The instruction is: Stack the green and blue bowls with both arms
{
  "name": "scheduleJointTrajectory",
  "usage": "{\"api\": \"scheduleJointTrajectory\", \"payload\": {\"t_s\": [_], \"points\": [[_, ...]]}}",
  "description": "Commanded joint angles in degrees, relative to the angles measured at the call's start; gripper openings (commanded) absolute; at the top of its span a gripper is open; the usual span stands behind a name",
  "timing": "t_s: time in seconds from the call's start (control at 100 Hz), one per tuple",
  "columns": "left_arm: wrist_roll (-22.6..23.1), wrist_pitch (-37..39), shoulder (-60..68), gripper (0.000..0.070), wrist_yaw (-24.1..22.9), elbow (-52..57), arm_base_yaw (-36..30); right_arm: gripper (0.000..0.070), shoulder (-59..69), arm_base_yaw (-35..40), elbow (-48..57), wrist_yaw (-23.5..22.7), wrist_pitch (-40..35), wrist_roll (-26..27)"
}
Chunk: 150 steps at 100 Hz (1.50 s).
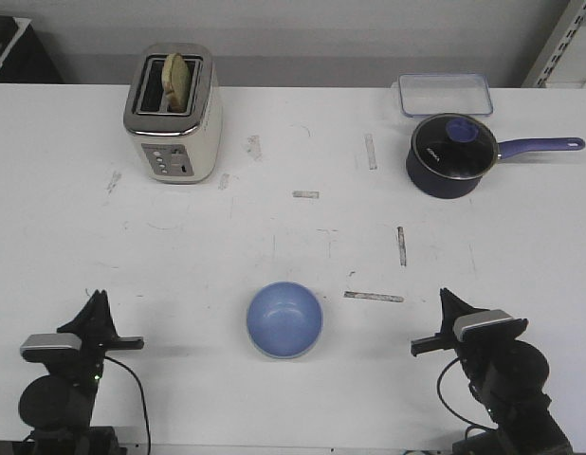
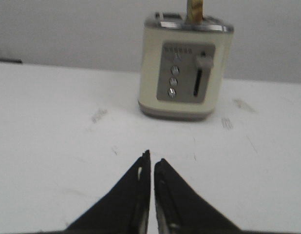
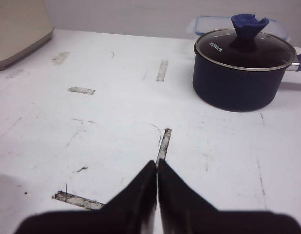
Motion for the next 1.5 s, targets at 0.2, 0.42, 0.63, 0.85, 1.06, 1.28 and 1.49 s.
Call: {"api": "scheduleJointTrajectory", "payload": {"t_s": [0.2,0.42,0.63,0.85,1.06,1.28,1.49], "points": [[0.26,8.09,-0.22,0.0002,0.83,-10.12,-2.93,0.0,0.2,0.09,0.2,-0.02,0.77,-0.26],[0.26,8.26,-0.22,0.0002,1.27,-10.1,-2.97,0.0,0.2,0.09,0.2,-0.02,0.77,-0.26],[0.26,8.22,-0.22,0.0002,1.27,-10.1,-2.97,0.0,0.2,0.09,0.2,-0.02,0.77,-0.26],[0.26,8.22,-0.22,0.0002,1.27,-10.1,-2.97,0.0,0.17,0.09,0.2,-0.02,0.77,-0.26],[0.26,8.22,-0.22,0.0002,1.27,-10.1,-2.97,0.0,0.17,0.09,0.2,-0.02,0.83,-0.26],[0.26,8.2,-0.22,0.0002,1.27,-10.1,-2.97,0.0,-2.84,-1.62,-2.43,0.15,5.4,-2.45],[0.26,8.22,-0.22,0.0002,1.27,-10.1,-2.97,0.0,-10.64,-10.6,-15.21,-0.46,17.07,-0.55]]}}
